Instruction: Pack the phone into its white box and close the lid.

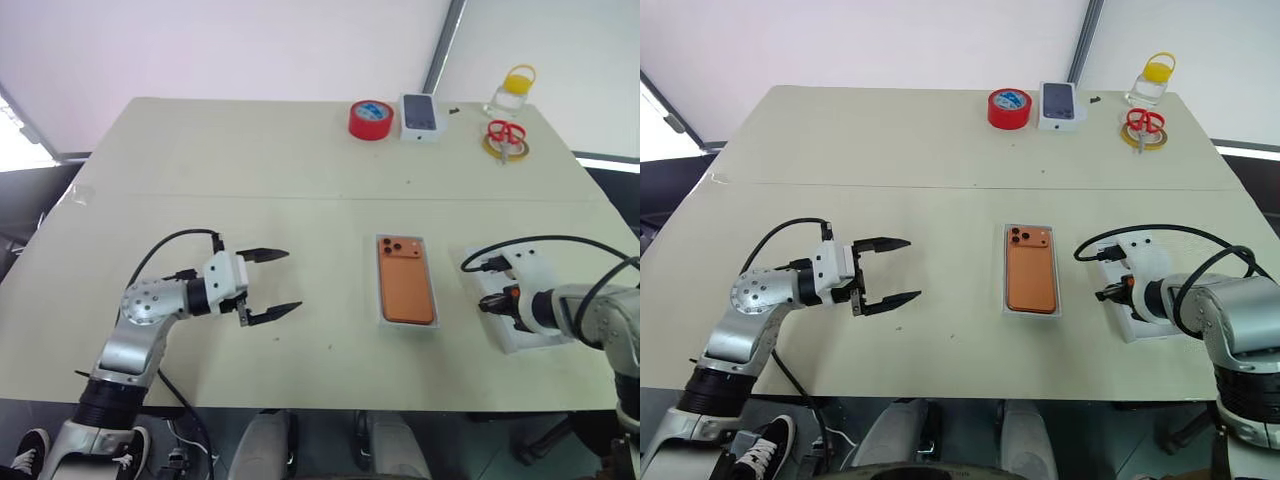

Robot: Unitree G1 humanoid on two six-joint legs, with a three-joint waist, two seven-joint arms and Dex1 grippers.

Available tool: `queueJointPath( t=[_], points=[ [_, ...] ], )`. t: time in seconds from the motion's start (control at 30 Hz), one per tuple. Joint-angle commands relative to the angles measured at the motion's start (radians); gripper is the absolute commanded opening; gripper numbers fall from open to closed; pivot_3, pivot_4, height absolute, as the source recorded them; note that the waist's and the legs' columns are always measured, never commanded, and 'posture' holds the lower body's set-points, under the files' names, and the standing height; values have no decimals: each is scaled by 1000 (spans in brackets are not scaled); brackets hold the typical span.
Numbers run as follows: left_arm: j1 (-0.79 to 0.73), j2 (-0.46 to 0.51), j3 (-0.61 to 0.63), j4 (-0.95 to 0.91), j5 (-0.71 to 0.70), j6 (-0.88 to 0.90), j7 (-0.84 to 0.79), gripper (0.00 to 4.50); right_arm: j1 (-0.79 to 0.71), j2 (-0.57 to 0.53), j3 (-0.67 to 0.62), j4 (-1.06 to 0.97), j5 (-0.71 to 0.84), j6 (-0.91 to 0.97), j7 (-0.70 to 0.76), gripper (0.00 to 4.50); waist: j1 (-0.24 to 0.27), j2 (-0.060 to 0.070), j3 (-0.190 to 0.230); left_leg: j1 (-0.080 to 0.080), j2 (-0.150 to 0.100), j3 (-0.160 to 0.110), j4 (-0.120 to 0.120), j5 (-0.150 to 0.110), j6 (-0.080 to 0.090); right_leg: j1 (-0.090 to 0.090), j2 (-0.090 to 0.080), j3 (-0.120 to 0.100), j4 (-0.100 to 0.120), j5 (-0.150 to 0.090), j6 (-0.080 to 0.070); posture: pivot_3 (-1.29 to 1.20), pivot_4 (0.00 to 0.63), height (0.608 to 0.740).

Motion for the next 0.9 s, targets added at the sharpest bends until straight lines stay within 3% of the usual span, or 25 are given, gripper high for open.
queueJointPath(
  t=[0.03,0.27,0.3,0.37,0.47,0.6,0.77,0.9],
  points=[
    [-13,-3,-4,-29,-3,0,14,4500,-4,56,-56,9,19,7,5,39,-2,-1,-1,0,0,0,0,0,0,0,0,0,0,0,0,0,150,740],
    [-38,0,-6,-11,-15,38,16,4500,-103,95,-108,40,9,-17,2,39,-24,0,0,0,1,0,-1,0,0,0,2,0,0,0,0,0,150,740],
    [-46,1,-6,-10,-34,73,9,4255,-124,108,-116,48,6,-20,-3,12,-24,0,0,0,1,0,-1,0,0,-1,2,0,0,0,0,0,150,740],
    [-61,0,-4,-6,-52,110,2,3700,-161,132,-126,60,0,-29,-14,0,-25,0,0,0,1,0,-2,0,0,-1,2,0,0,0,0,0,150,740],
    [-86,-9,0,4,-52,136,14,2174,-244,191,-161,91,-8,-66,-36,0,-25,1,0,0,1,0,-3,0,0,-2,3,0,0,0,0,0,150,740],
    [-109,-33,10,7,-76,181,32,172,-400,356,-258,153,24,-156,-70,0,-29,2,1,0,1,1,-3,0,0,-3,3,1,1,1,1,0,150,740],
    [-122,-87,11,-12,-56,199,119,75,-465,594,-317,95,114,-193,-102,0,-28,2,1,0,1,-1,-6,0,0,-4,3,1,5,2,4,0,150,740],
    [-112,-108,-3,-40,-34,203,167,75,-467,862,-489,-1,264,-57,-140,0,-30,3,2,0,1,-1,-6,0,0,-5,3,1,6,3,4,0,150,740]
  ],
)
